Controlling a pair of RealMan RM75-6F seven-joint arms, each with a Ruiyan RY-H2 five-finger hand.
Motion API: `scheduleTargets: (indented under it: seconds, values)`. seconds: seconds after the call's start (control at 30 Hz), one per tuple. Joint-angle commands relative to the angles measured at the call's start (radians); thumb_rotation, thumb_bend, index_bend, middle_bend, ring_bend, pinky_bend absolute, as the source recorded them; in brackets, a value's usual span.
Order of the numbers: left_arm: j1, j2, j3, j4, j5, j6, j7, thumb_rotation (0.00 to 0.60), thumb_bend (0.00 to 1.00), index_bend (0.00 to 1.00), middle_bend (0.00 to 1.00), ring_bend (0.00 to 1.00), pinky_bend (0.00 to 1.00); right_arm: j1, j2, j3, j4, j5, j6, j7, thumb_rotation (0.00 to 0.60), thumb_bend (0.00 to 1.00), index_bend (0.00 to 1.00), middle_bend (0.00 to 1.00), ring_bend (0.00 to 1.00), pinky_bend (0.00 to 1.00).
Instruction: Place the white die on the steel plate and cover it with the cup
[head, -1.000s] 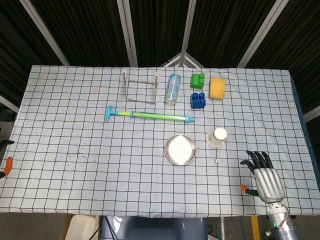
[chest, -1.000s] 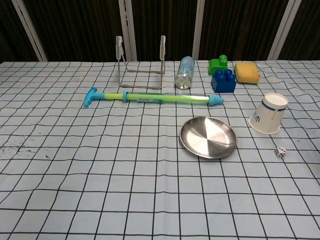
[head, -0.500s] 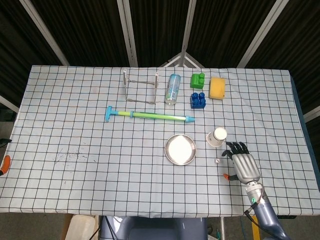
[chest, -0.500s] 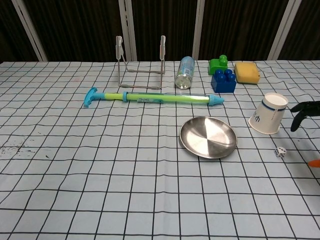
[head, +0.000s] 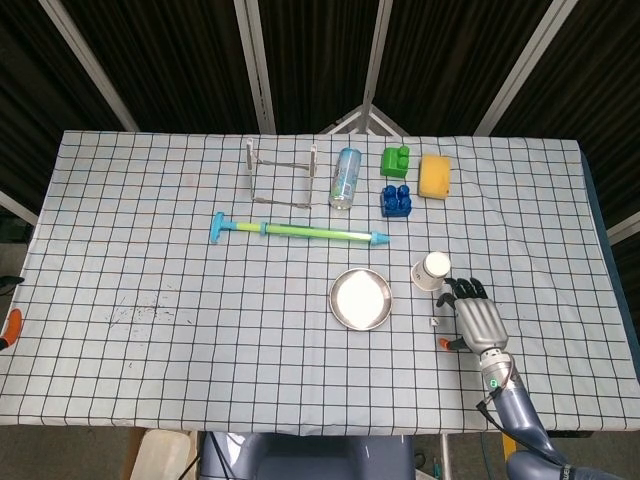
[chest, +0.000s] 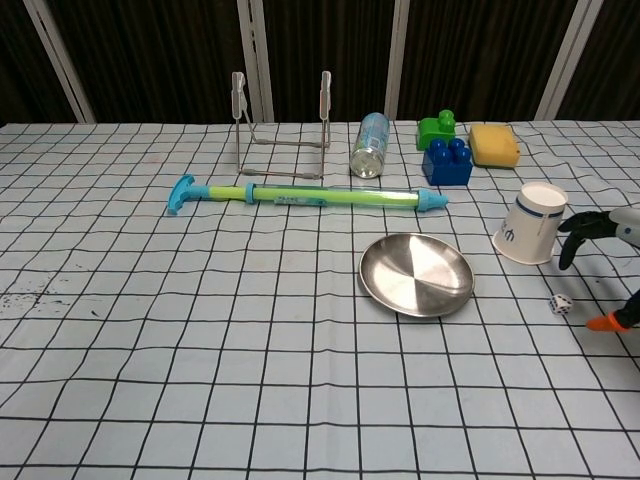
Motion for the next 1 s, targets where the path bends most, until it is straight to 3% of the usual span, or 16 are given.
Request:
scheduleTargets:
  seconds: [0.03,0.53,1.0]
  values:
    - [-0.002,-0.001,-0.001,0.000,-0.003,-0.003,0.004,0.600,0.67,0.28,0.00,0.00,0.09,0.004,-0.006,-0.003,0.007,0.001,-0.001,0.004,0.600,0.13,0.40,0.13,0.10,0.00]
    - [-0.006,-0.006,0.001,-0.004,-0.007,-0.011,0.027,0.600,0.67,0.28,0.00,0.00,0.09,0.017,-0.034,-0.011,0.049,0.014,0.007,0.043,0.600,0.22,0.48,0.13,0.10,0.00]
    - [-0.010,-0.011,0.000,-0.006,-0.015,-0.018,0.047,0.600,0.67,0.28,0.00,0.00,0.09,0.036,-0.060,-0.015,0.085,0.029,-0.005,0.059,0.600,0.23,0.49,0.13,0.10,0.00]
